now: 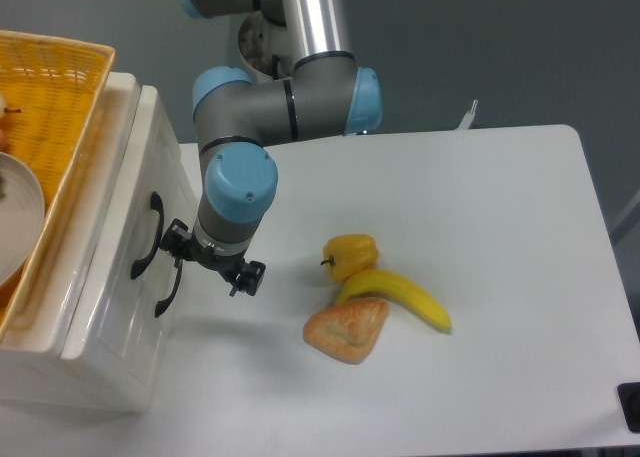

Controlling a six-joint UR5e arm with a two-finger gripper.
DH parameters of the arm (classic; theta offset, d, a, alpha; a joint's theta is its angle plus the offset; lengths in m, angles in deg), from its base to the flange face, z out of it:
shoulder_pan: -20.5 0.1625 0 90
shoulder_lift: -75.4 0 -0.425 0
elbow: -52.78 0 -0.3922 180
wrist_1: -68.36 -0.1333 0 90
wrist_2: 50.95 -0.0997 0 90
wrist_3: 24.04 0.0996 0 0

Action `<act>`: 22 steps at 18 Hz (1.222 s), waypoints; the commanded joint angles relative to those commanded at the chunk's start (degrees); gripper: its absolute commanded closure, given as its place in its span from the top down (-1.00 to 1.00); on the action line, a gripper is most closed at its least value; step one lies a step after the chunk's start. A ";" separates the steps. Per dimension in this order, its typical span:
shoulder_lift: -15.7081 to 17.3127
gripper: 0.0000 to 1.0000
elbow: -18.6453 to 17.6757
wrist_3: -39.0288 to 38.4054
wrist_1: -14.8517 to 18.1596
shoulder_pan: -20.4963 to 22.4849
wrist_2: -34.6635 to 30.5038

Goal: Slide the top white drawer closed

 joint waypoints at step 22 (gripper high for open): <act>-0.09 1.00 3.69 15.45 -2.64 9.14 -5.42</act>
